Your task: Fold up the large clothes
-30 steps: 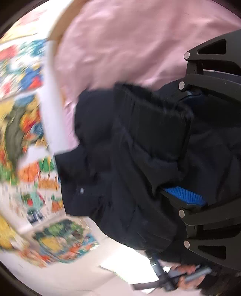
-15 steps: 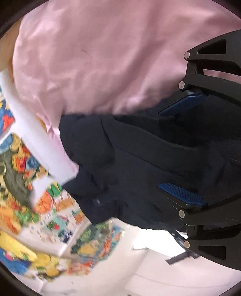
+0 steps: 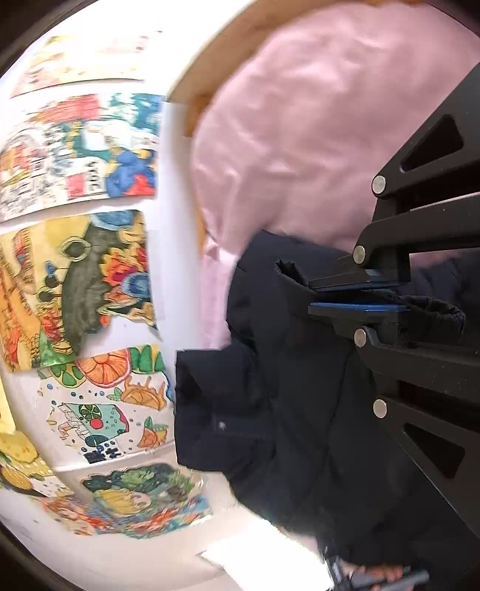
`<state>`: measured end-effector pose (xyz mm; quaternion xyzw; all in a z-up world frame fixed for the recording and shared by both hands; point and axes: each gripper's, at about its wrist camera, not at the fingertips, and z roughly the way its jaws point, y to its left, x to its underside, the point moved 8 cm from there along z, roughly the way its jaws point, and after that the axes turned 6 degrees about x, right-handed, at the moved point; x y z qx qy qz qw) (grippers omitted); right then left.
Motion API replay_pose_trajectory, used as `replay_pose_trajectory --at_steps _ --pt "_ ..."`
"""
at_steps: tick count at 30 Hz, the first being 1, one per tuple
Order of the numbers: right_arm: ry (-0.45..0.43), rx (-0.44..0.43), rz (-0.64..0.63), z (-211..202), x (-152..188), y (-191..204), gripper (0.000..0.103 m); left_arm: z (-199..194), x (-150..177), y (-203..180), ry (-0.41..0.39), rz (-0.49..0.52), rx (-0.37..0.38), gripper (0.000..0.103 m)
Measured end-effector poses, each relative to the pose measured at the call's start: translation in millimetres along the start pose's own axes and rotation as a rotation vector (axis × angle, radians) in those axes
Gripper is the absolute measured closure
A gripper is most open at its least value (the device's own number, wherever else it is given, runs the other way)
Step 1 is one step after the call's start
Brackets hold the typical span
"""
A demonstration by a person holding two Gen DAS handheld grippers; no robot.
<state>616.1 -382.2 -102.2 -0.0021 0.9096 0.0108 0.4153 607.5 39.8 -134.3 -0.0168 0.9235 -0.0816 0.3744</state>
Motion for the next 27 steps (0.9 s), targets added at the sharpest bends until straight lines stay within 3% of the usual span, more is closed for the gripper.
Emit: replay_pose_trajectory --at_steps 3,4,6,9,10,13,19,21,24,27 --pt "0.093 0.092 -0.068 33.9 24.0 -0.3 0.094 12.3 3.8 -6.0 0.019 0.085 -0.089 0.03" --pt "0.113 0.108 -0.071 41.2 32.2 -1.7 0.088 14.3 4.8 -7.8 0.018 0.107 -0.108 0.03" --pt "0.099 0.109 -0.077 41.5 40.5 -3.8 0.087 12.4 4.9 -9.5 0.008 0.12 -0.126 0.03" --pt "0.036 0.156 -0.11 21.5 35.6 -12.1 0.076 1.0 3.5 -12.2 -0.015 0.117 -0.116 0.03" --pt "0.009 0.16 -0.107 12.7 32.8 -13.6 0.071 -4.3 2.7 -13.7 -0.03 0.119 -0.12 0.03" --pt "-0.066 0.12 -0.082 -11.8 24.2 -7.9 0.033 -21.6 -2.1 -27.7 -0.098 0.159 -0.14 0.03" --pt "-0.08 0.023 -0.184 -8.9 21.0 38.6 0.032 -21.5 -9.7 -67.6 -0.166 0.316 -0.184 0.022" --pt "-0.049 0.024 -0.199 3.6 25.3 44.8 0.033 -2.8 -7.2 -71.3 -0.128 0.358 -0.223 0.022" --pt "0.04 0.045 -0.177 30.1 39.1 44.1 0.034 31.3 0.2 -57.8 -0.032 0.328 -0.234 0.021" --pt "0.115 0.021 -0.137 53.8 53.0 41.1 0.034 51.7 5.6 -41.1 0.01 0.275 -0.215 0.005"
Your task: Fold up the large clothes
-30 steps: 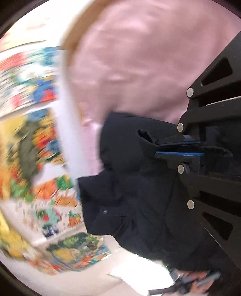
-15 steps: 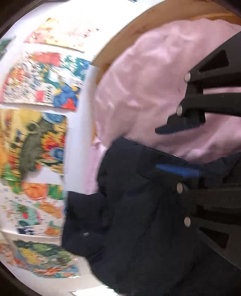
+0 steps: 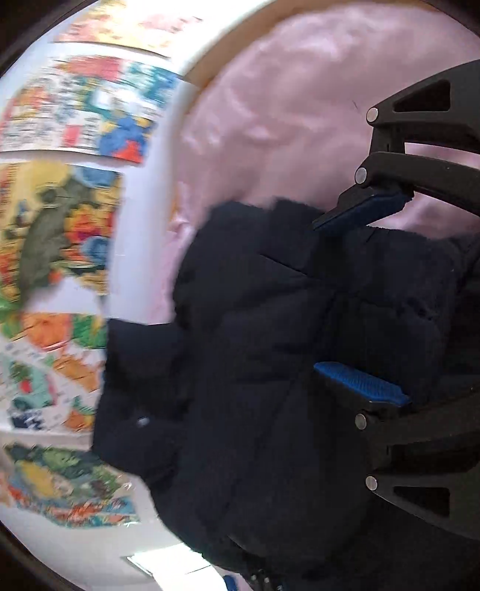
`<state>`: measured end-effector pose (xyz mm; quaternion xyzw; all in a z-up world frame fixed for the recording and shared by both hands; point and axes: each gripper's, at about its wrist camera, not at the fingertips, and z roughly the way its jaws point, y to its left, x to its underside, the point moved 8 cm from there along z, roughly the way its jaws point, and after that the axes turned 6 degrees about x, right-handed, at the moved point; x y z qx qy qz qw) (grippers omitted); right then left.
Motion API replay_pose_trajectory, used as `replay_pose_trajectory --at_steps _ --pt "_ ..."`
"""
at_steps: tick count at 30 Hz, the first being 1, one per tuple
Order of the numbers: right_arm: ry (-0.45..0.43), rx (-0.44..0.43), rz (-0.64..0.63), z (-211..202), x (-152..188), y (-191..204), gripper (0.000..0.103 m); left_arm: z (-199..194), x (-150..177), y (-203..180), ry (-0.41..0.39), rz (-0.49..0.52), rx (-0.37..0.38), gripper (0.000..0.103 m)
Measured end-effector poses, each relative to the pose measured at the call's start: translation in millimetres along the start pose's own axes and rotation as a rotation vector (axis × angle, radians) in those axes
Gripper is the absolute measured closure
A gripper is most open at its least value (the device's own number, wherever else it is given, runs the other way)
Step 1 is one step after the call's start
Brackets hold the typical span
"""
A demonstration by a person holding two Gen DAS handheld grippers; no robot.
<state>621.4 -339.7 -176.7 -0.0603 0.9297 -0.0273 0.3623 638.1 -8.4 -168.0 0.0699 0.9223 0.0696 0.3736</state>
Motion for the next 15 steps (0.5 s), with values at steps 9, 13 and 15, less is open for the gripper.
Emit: replay_pose_trajectory --at_steps 9,13,15 --pt "0.044 -0.019 0.032 16.1 8.0 -9.3 0.02 10.6 -0.5 14.4 0.05 -0.031 0.076 0.001" --pt "-0.014 -0.119 0.158 -13.1 -11.7 -31.6 0.019 -28.5 -15.4 32.0 -0.067 -0.07 0.176 0.001" --pt "-0.062 -0.159 0.196 -26.7 -26.6 -38.8 0.017 -45.0 -31.5 40.5 -0.14 -0.112 0.227 0.001"
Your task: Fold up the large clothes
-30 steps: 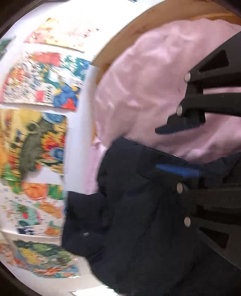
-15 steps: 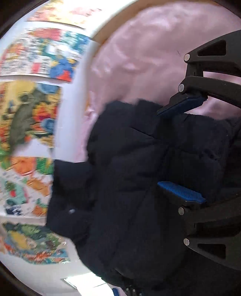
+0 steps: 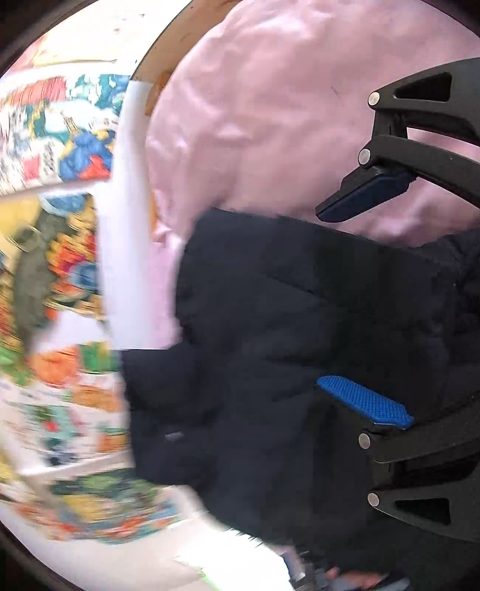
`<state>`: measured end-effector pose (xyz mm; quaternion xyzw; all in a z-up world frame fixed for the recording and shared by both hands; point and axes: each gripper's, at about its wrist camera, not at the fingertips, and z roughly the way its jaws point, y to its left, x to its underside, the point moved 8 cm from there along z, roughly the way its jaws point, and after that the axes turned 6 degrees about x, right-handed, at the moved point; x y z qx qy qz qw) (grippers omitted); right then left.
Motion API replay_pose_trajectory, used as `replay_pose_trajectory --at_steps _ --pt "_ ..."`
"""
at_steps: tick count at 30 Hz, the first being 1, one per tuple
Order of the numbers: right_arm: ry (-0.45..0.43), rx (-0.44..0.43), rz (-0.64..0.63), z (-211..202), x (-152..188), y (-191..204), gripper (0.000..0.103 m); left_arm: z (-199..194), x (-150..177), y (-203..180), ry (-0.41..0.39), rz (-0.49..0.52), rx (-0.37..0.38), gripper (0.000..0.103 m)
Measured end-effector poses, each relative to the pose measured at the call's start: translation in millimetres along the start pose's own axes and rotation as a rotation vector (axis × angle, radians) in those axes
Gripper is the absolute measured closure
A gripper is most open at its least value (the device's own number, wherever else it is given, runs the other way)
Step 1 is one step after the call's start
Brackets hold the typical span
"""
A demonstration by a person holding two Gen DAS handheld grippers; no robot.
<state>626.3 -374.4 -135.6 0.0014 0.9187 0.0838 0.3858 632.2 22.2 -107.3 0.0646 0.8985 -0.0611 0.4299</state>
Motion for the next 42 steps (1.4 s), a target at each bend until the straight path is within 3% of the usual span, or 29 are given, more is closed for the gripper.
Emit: replay_pose_trajectory --at_steps 5,9,15,22,24,26,27,28,30,31,32,37,42 --pt "-0.045 -0.028 -0.022 -4.6 -37.0 5.1 0.014 3.3 -56.3 -4.6 -0.035 -0.033 0.039 0.001" --pt "0.01 -0.064 -0.022 17.8 -50.1 16.0 0.014 23.2 -91.4 -15.3 -0.033 0.01 0.06 0.001" --pt "0.045 -0.179 0.047 76.3 -88.3 38.8 0.014 67.0 -118.3 -31.5 -0.024 0.008 0.14 0.001" --pt "0.009 -0.31 0.152 128.1 -128.0 60.8 0.014 107.1 -145.3 -39.7 -0.001 0.035 0.117 0.001" --pt "-0.007 -0.321 0.186 136.1 -135.6 61.4 0.017 113.5 -150.1 -41.3 0.001 0.024 0.123 0.001" --pt "-0.004 -0.312 0.187 141.2 -136.3 61.7 0.038 119.1 -154.4 -43.5 0.001 0.003 0.131 0.002" --pt "-0.007 -0.314 0.185 142.2 -136.3 62.3 0.043 121.4 -156.9 -44.6 -0.006 -0.014 0.136 0.003" --pt "-0.01 -0.312 0.18 142.4 -136.2 63.2 0.049 122.8 -159.0 -46.0 -0.012 -0.029 0.14 0.006" --pt "-0.023 -0.299 0.16 138.8 -136.1 65.9 0.065 126.3 -161.8 -49.0 -0.012 -0.059 0.141 0.037" --pt "-0.036 -0.293 0.141 134.0 -135.8 68.4 0.072 129.2 -161.6 -50.9 0.005 -0.064 0.143 0.072" --pt "-0.055 -0.287 0.109 127.0 -135.4 72.1 0.077 132.9 -160.2 -53.4 0.037 -0.068 0.15 0.09" --pt "-0.169 -0.269 -0.032 78.5 -132.3 89.9 0.081 91.5 -157.3 -53.5 -0.061 -0.103 0.18 0.094" --pt "-0.308 -0.222 -0.229 15.9 -114.9 101.8 0.081 19.6 -134.4 -55.2 -0.137 -0.009 0.177 0.095"
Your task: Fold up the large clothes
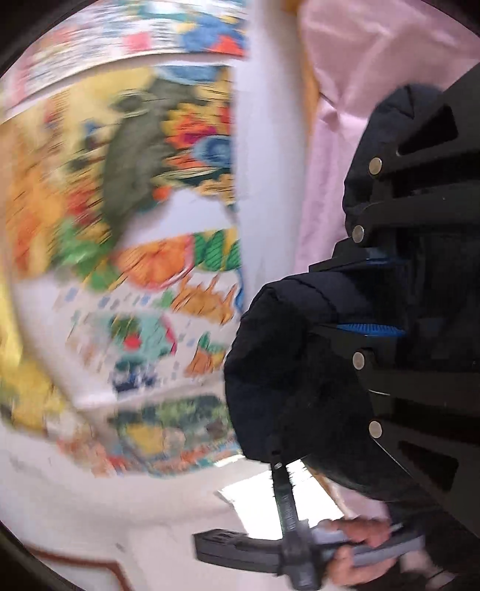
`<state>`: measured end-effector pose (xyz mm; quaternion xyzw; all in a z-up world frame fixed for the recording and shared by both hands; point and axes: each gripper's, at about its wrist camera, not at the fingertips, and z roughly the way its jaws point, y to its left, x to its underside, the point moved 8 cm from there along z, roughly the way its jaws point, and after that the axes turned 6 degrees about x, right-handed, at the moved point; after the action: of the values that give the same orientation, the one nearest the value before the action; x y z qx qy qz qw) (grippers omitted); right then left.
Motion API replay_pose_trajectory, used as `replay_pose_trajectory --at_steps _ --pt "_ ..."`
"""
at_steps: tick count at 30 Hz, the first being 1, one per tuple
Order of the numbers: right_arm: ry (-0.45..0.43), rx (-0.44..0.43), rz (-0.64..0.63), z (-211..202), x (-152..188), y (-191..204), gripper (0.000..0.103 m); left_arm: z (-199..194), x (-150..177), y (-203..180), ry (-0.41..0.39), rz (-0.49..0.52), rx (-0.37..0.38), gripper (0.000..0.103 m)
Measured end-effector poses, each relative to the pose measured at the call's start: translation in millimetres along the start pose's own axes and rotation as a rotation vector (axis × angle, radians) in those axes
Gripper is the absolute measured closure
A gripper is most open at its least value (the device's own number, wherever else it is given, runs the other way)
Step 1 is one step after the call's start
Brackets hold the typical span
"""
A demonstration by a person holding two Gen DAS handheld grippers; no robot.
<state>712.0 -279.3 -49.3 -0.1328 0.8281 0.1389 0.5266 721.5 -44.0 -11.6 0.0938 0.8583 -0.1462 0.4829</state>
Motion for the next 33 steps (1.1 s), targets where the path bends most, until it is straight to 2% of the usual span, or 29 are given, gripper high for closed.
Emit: replay_pose_trajectory --at_steps 4,7,10,14,17,21,24,27,30,33 --pt "-0.031 0.045 -0.206 -36.9 16.4 28.9 0.082 -36.3 27.8 -12.8 0.004 0.079 -0.002 0.097" --pt "-0.02 0.058 -0.328 -55.8 42.3 46.0 0.083 -45.4 52.9 -21.2 -0.003 0.113 0.009 0.097" --pt "-0.003 0.055 -0.377 -64.2 67.1 50.2 0.084 -45.3 82.8 -21.8 -0.017 0.143 0.01 0.098" --pt "0.074 0.033 -0.372 -53.5 96.0 44.5 0.084 -34.1 121.5 -17.5 0.031 0.165 -0.021 0.098" --pt "0.094 -0.058 -0.282 -57.1 99.5 39.4 0.08 -24.1 135.1 -14.0 0.06 0.194 -0.054 0.098" --pt "0.062 -0.177 -0.096 -79.9 77.3 30.0 0.079 -18.7 137.1 -10.9 0.066 0.184 -0.046 0.099" --pt "-0.022 -0.182 -0.089 -102.7 51.1 30.6 0.077 -16.6 140.4 -10.1 0.071 0.188 -0.042 0.099" --pt "-0.067 -0.213 -0.04 -107.5 29.1 35.3 0.072 -15.6 143.3 -9.1 0.073 0.185 -0.038 0.099" --pt "0.024 -0.188 0.003 -72.7 26.5 40.6 0.072 -14.7 144.3 -8.8 0.075 0.189 -0.039 0.099" --pt "0.125 -0.118 -0.058 -33.0 50.3 49.0 0.072 -13.7 146.2 -8.1 0.08 0.197 -0.038 0.098"
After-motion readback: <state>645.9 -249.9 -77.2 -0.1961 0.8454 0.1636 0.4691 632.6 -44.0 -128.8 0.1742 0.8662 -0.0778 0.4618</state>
